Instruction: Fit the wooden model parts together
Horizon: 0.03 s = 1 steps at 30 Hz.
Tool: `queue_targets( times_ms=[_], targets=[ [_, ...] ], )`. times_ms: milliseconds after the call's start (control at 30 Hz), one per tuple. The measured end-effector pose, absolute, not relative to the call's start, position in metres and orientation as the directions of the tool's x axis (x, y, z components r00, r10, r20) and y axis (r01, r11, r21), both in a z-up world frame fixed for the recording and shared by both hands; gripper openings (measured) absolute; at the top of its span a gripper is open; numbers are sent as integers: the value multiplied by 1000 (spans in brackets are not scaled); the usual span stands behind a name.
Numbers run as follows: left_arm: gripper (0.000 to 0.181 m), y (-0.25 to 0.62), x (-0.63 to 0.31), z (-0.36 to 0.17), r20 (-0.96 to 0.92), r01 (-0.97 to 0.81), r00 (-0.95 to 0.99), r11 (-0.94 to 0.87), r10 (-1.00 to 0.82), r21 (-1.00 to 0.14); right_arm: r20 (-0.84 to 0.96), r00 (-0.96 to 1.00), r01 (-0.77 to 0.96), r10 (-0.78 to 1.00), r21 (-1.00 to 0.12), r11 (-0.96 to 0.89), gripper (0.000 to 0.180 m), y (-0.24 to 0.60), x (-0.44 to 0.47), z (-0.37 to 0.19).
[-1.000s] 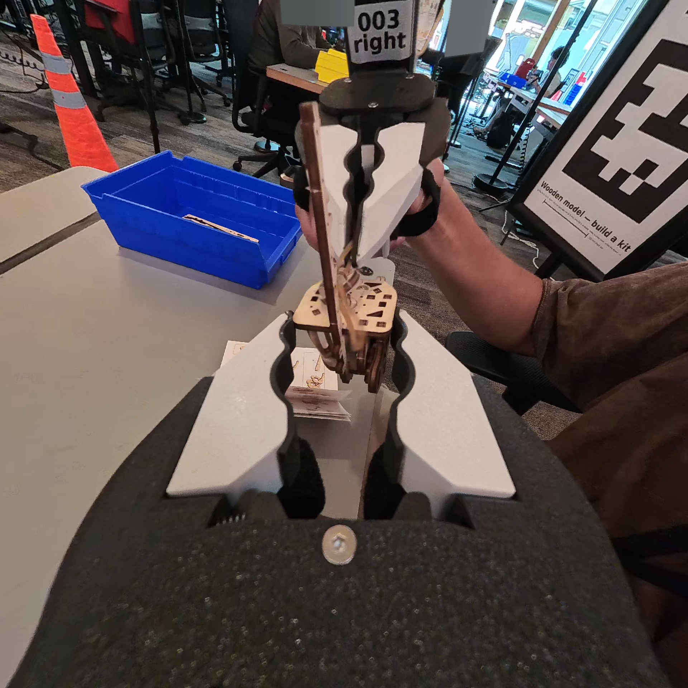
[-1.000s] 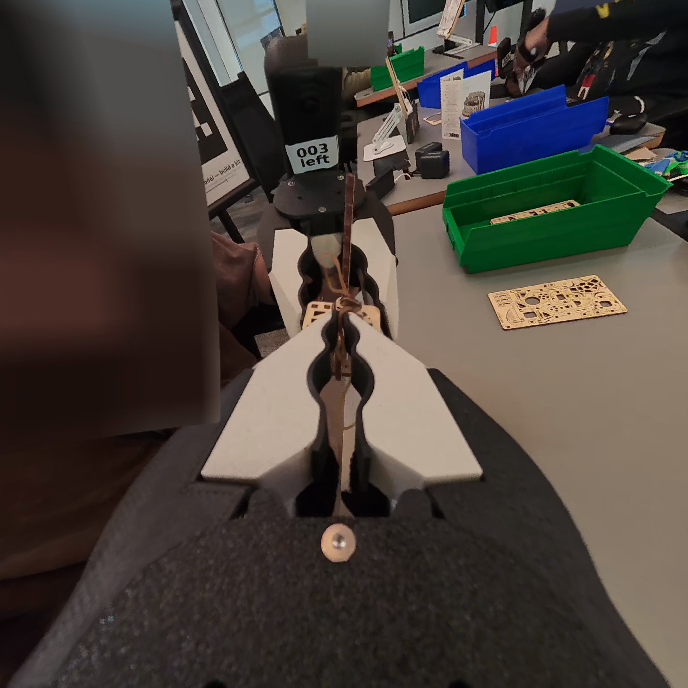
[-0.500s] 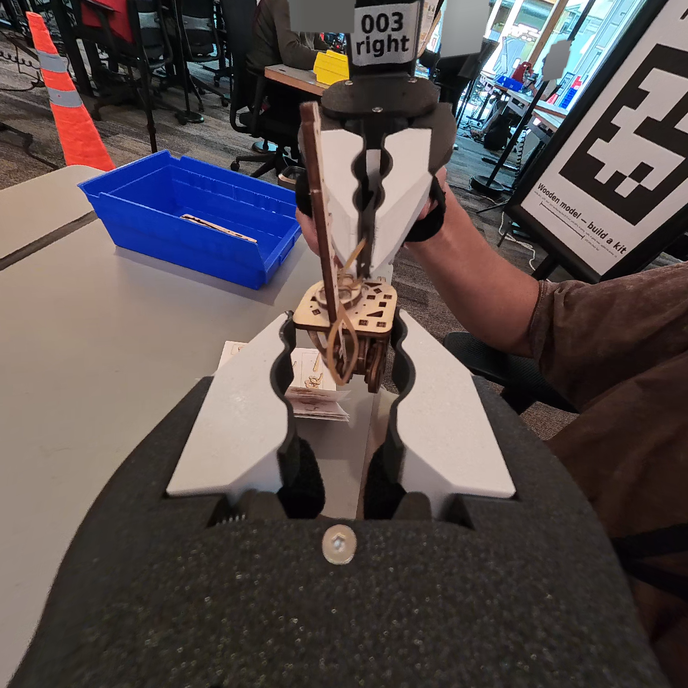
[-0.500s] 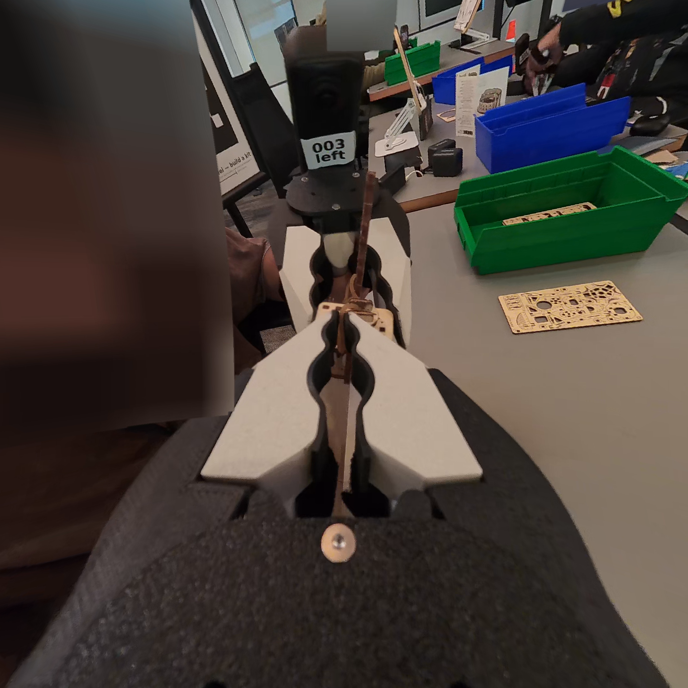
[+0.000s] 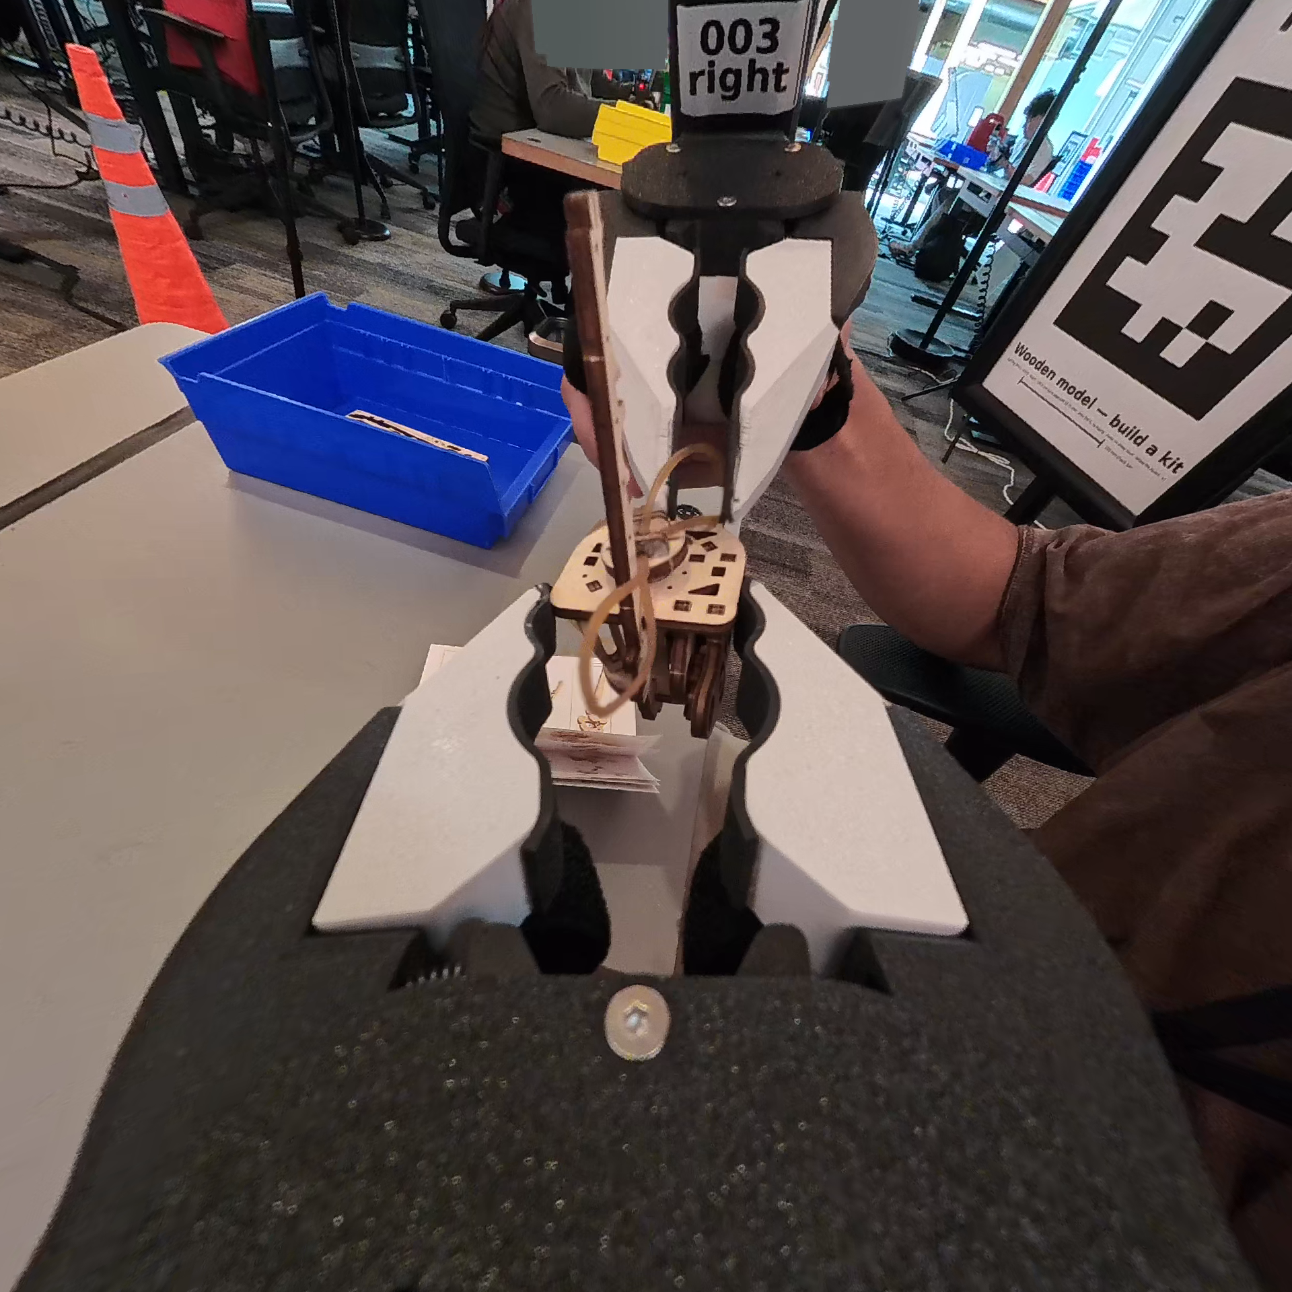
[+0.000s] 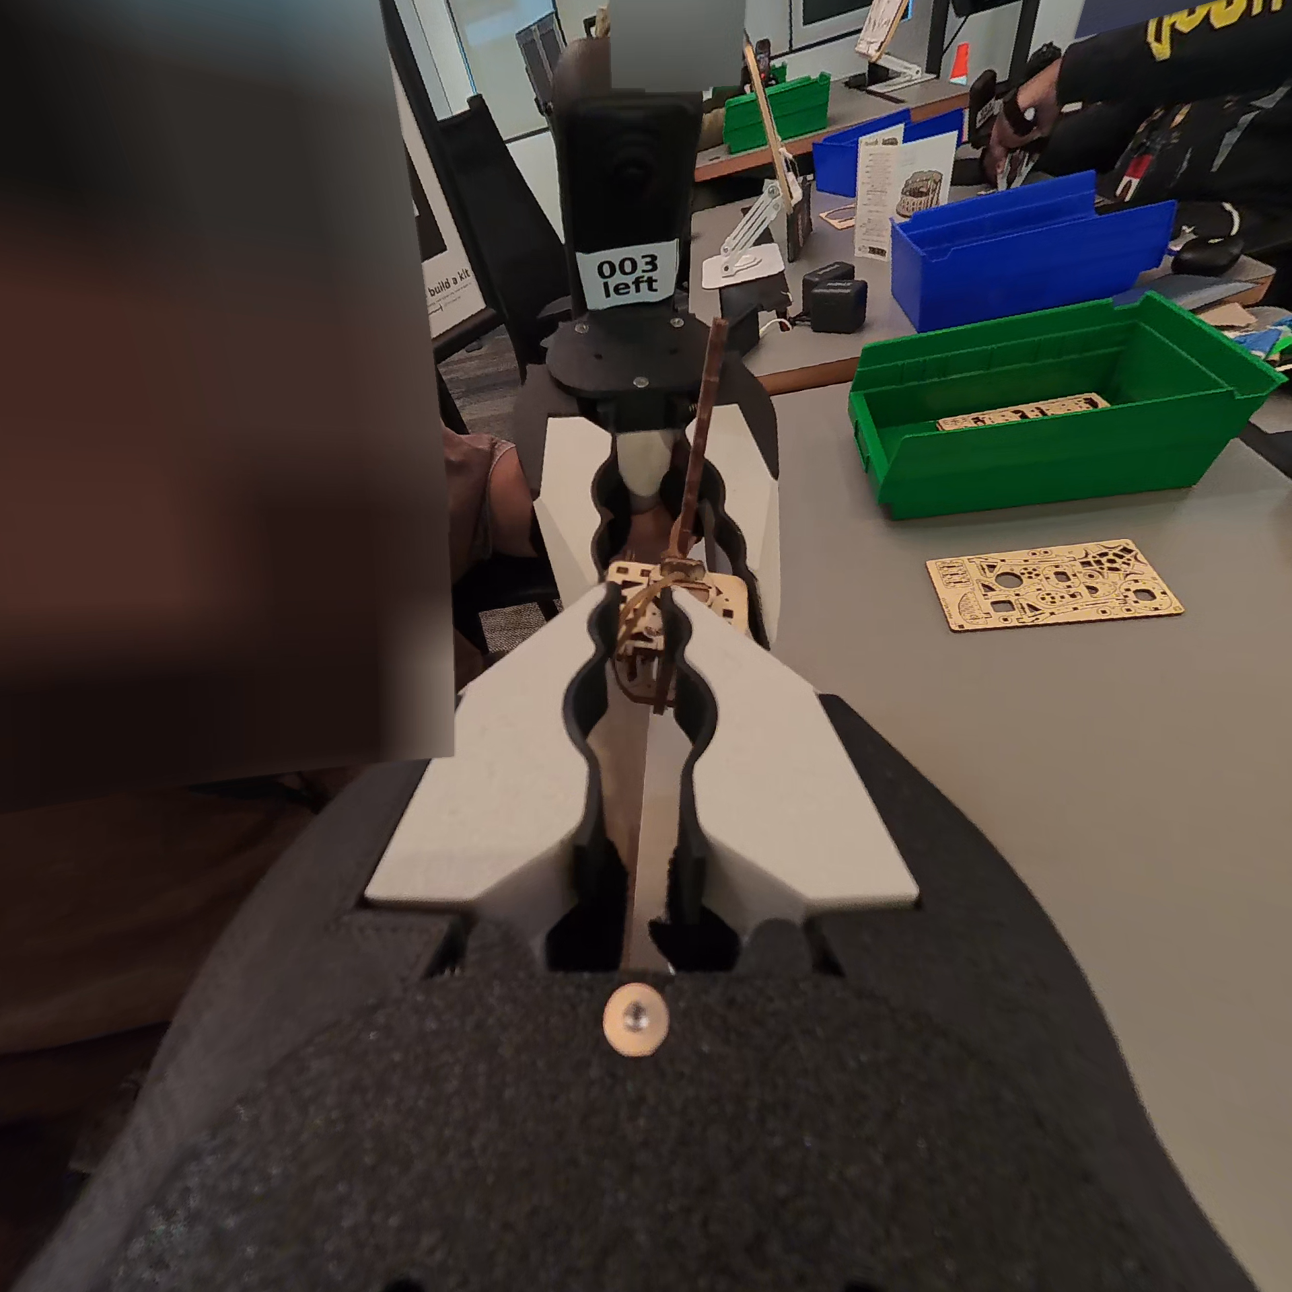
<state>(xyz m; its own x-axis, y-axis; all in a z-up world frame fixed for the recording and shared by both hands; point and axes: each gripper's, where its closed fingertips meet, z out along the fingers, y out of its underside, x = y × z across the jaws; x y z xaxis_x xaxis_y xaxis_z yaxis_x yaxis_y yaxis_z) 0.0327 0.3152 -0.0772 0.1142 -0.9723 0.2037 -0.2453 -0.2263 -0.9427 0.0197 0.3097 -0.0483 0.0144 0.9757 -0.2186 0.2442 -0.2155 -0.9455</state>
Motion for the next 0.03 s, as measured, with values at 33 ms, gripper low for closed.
queue_targets(
  times_ms=[33],
  targets=[
    [49, 315, 33, -77, 201, -246, 116, -224, -973, -943, -218, 14, 244, 976, -946, -214, 10, 309, 20, -48]
  ],
)
